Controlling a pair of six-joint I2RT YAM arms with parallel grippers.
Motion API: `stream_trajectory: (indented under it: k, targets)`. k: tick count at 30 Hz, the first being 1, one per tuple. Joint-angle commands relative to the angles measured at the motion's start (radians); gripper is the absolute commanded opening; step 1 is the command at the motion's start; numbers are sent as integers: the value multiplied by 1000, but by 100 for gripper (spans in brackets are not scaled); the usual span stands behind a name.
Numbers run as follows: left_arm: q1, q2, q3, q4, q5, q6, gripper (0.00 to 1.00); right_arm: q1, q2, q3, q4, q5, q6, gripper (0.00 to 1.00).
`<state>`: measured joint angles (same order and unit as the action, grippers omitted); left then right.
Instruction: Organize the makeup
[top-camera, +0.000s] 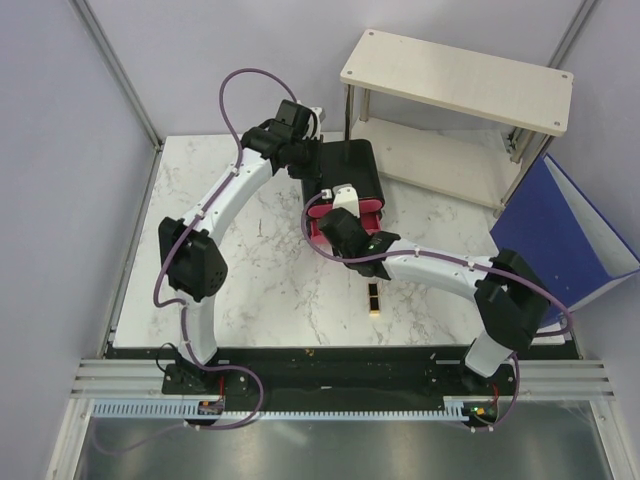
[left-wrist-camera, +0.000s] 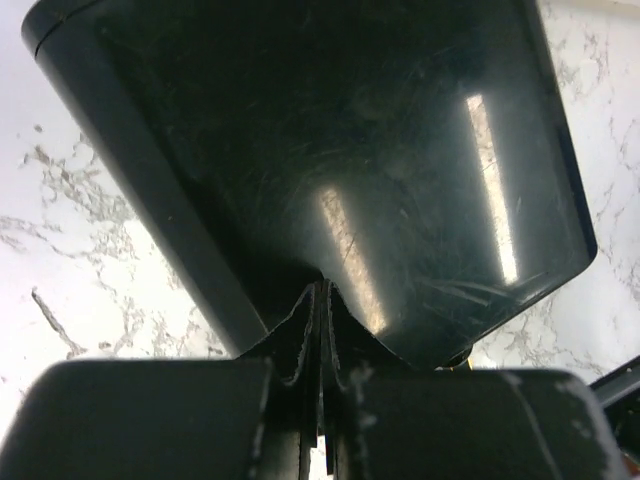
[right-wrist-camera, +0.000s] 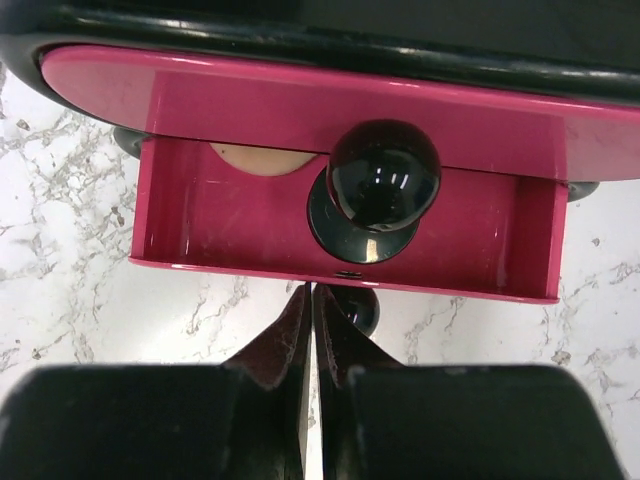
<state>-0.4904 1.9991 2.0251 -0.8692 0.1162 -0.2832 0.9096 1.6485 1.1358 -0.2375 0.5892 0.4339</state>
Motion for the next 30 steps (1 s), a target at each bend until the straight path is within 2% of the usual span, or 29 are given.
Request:
stream_trajectory:
  k: [1,11,18,21,22,25,28,30]
  targets:
    - [-16,38,11,-33,7,-24,2,-8,37,35,26,15,0,9]
    - [-17,47,20,-60,-4,-7,2,-8,85,79,53,30,-21,9]
    - [-17,55,41,-80,-4,-1,2,-9,154,131,61,96,-52,10]
    - [-17,55,41,-85,-1,-1,2,-11,186,168,64,110,-63,22]
    - [-17,56,40,-86,0,-1,2,-11,194,177,64,109,-63,35]
    - [-16,55,34,-91,-3,4,2,-11,206,206,67,104,-49,55]
    - [-17,53,30,-93,-4,6,2,-9,206,216,73,103,-24,65]
    - [-17,53,30,-94,-6,6,2,-11,200,217,72,77,-23,65]
